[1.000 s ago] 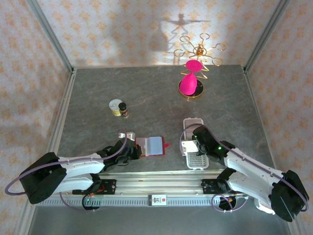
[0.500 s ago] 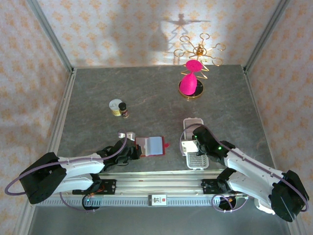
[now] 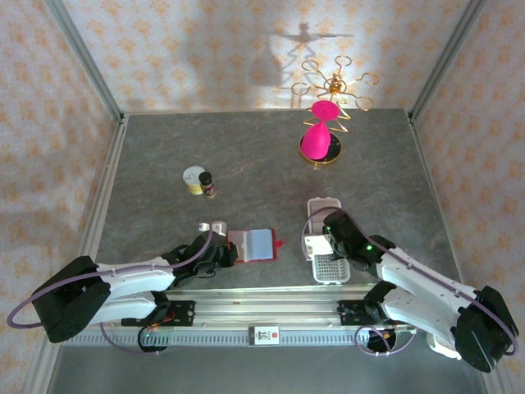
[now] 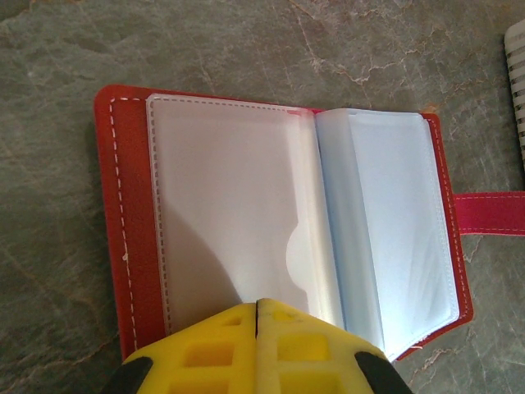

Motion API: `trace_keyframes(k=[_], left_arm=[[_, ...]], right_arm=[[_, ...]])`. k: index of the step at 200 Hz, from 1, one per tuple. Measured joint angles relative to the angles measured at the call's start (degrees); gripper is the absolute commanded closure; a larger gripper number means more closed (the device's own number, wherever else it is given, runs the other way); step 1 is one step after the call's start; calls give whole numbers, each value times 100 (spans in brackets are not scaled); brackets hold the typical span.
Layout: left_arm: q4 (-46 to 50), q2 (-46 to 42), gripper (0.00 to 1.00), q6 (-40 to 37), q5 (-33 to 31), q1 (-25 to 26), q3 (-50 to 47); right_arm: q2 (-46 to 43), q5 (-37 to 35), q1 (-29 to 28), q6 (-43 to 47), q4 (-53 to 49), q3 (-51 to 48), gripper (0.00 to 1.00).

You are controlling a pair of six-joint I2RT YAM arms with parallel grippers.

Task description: Put the credit cards into the card holder

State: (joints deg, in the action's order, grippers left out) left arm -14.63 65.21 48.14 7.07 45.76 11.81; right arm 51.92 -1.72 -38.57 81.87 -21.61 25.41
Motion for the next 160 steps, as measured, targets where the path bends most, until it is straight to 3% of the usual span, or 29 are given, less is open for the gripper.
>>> trace_keyframes(k=[140,160], left_arm=[[0,-72,100,129,2,0,-37],[2,-120,95,129,2,0,-37]], right_arm=[[-197,22,0,-87,-494,264,100],[-291,44,0,-129,-761,435,100]])
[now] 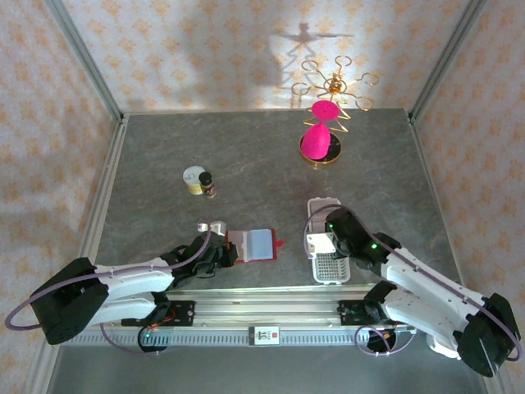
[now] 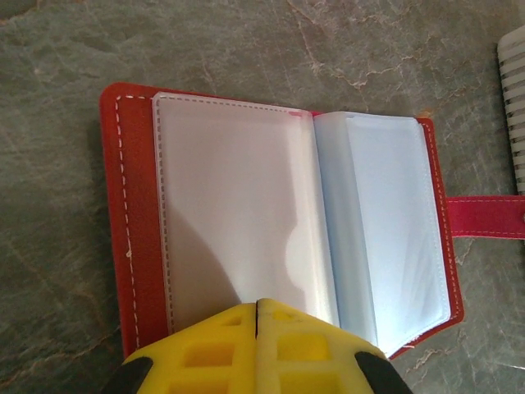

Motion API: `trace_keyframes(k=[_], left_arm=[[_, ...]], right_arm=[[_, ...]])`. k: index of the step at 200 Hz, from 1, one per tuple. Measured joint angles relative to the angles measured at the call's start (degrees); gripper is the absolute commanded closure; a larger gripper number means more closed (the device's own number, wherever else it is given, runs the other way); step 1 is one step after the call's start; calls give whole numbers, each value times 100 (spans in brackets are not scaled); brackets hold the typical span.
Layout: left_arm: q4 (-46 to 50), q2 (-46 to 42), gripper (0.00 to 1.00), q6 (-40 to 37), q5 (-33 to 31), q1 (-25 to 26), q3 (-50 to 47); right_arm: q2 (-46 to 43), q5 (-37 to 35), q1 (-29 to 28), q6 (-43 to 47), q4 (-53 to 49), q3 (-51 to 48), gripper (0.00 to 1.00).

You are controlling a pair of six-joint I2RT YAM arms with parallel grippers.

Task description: Put the credit cards into the card holder

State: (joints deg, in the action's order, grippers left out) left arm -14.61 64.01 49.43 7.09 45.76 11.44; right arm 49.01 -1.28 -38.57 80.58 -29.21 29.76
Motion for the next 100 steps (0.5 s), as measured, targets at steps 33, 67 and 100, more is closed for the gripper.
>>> trace_keyframes(k=[33,67,100], left_arm=[[44,-155,82,-2,-4,0,0],[317,-435,68,-20,-63,0,33],[857,-697,54,-114,-251,0,278]], right_arm=[[-232,339,0,-317,-675,531,100],[-365,1060,4,-1154,-1082,1436,100],[-566,1884,4,-2739,-555,1838,100]])
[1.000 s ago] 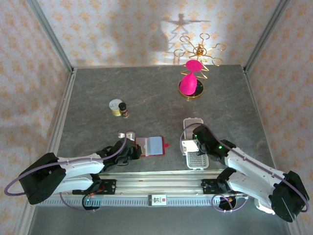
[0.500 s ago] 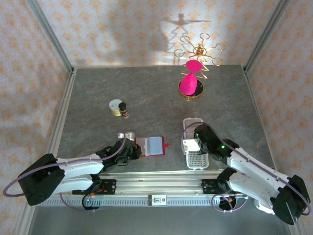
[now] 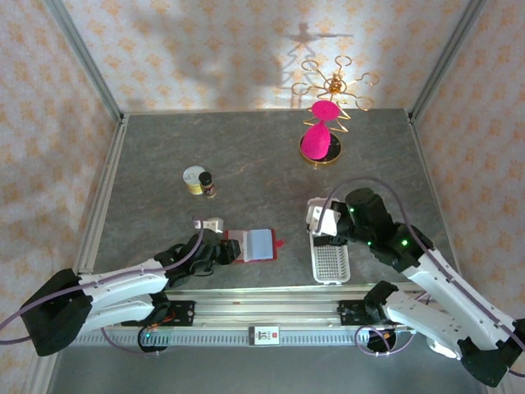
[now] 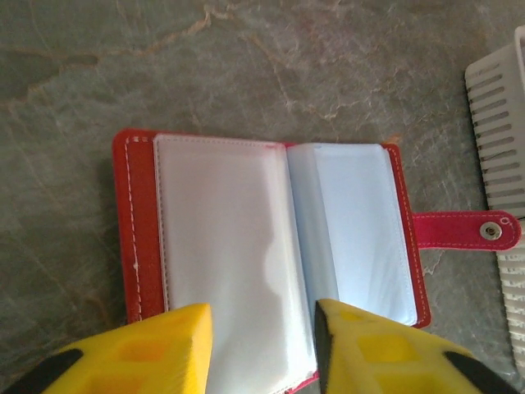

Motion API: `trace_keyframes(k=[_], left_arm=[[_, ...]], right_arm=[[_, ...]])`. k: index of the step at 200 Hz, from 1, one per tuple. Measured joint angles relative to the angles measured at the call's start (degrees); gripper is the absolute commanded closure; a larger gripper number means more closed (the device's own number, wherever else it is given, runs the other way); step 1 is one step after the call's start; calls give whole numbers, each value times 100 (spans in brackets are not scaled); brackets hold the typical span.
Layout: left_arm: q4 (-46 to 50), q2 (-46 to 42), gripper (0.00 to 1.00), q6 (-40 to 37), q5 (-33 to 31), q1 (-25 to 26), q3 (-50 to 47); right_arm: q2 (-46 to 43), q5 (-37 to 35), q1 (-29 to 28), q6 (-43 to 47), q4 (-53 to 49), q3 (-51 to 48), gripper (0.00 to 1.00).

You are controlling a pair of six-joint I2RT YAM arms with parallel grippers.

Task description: Put the credit cards into the card holder

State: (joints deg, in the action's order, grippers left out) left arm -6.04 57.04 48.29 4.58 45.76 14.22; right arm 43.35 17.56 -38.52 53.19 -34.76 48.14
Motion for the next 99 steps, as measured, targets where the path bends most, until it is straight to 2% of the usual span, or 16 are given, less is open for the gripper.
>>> trace_keyframes(k=[38,78,99], left_arm=[[501,-177,48,-42,-299,0,197],[973,-15,42,-83,-518,0,426],[1106,160,39,-105,-575,0,551]], right_arm=[[234,308,0,-2852,1434,-79,100],[1585,822,-63,-5674,2256,-66,100],[2164,1001,-400,-6968,2776,-446,100]])
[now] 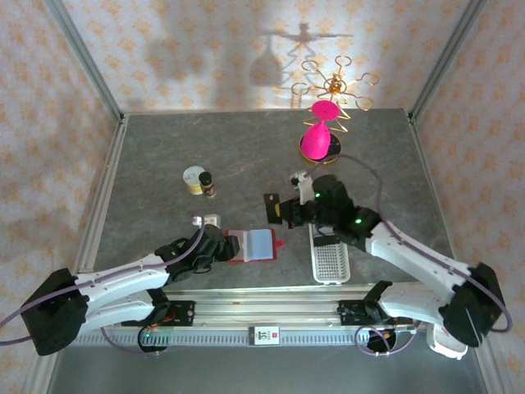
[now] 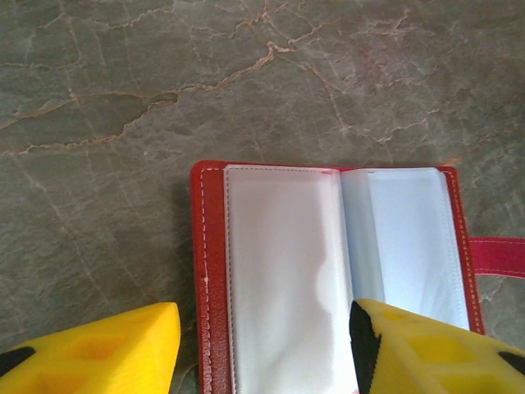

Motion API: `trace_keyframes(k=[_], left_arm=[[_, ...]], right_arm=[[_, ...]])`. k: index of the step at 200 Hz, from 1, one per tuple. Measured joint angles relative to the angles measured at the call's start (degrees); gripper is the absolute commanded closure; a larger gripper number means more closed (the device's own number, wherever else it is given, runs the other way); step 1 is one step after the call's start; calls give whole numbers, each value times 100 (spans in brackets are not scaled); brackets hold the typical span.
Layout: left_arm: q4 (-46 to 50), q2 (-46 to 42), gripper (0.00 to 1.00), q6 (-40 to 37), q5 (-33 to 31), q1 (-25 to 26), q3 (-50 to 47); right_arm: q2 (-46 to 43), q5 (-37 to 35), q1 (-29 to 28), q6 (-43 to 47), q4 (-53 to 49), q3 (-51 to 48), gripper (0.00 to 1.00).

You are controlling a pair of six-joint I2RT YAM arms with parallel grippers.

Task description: Put the credit cards into the card holder

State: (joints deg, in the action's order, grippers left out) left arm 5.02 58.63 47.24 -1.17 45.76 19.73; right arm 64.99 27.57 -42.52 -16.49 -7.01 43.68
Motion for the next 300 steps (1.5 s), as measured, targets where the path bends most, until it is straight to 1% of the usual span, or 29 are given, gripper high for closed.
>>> trace_keyframes(k=[16,35,57,82,111,158,204,300], left_arm=[[20,127,38,-39,-44,0,50],[17,267,38,-72,-39,0,61],[17,428,38,-111,-37,0,103],[13,595,40,-170,-35,0,125],[15,776,46,-251,-13,0,125],[37,1001,60,-382,-83,0,212],[70,1014,67,-391,-116,0,214],[9,1012,70,-387,-125,0,170]], right_arm=[[374,7,-334,-769,236,-304,100],[702,-35,-590,-1443,616,-629,100],[898,-76,-647,-2046,1047,-942,100],[1147,-188,-695,-2424,1375,-962,100],[1416,-245,-785,-2653,1663,-935,100],[1729,-319,-798,-2826,1836,-894,100],[1943,-339,-879,-2992,2009,-879,100],[2389,-378,-935,-3239,2354,-780,100]])
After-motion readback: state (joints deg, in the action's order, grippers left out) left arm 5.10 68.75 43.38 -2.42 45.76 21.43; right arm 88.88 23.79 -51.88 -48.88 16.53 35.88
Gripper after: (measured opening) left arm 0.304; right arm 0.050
